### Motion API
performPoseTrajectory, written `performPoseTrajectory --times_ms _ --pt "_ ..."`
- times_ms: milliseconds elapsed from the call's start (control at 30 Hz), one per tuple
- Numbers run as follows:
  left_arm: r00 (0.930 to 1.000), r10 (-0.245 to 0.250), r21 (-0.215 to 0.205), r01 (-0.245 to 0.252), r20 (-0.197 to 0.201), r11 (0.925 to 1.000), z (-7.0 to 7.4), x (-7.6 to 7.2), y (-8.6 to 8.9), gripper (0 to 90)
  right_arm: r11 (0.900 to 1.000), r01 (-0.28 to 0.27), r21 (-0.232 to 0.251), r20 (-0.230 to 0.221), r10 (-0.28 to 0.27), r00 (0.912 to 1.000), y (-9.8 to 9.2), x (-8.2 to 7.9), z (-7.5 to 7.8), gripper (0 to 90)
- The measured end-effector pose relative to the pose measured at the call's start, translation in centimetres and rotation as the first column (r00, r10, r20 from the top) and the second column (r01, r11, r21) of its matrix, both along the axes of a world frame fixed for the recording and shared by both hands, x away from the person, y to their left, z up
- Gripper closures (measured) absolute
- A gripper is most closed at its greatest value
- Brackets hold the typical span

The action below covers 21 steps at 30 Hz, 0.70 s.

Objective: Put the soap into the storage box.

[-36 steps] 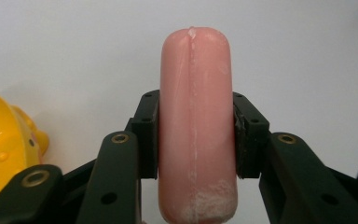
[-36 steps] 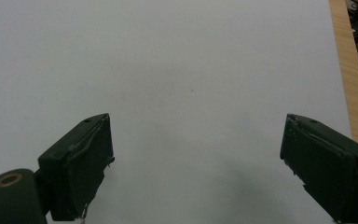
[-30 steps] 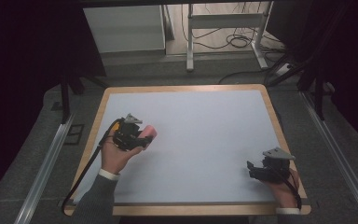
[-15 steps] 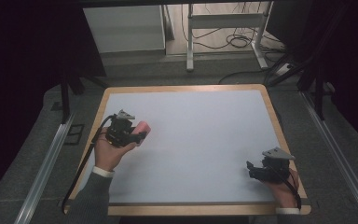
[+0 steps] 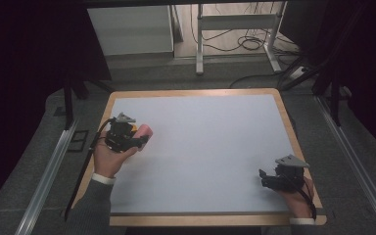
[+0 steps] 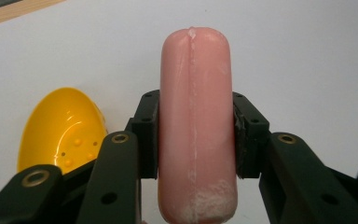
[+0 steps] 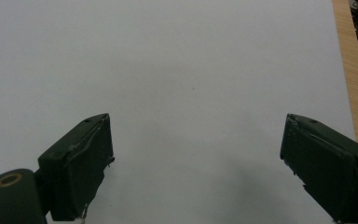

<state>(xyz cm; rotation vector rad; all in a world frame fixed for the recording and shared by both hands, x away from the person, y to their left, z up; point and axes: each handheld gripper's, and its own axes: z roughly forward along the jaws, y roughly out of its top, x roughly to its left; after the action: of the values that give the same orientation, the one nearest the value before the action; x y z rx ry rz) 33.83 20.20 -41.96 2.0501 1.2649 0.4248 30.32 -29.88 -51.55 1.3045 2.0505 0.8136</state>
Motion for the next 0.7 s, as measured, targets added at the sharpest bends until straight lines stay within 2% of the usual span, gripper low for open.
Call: performPoseTrajectory --times_ms 700 --pt "0.9987 0.050 -0.004 -0.051 -0.007 0.9987 -0.3 0.6 2.1 60.2 1.000 0.001 -0.006 -0.001 -0.001 1.0000 0.0 0.0 -0.1 9.1"
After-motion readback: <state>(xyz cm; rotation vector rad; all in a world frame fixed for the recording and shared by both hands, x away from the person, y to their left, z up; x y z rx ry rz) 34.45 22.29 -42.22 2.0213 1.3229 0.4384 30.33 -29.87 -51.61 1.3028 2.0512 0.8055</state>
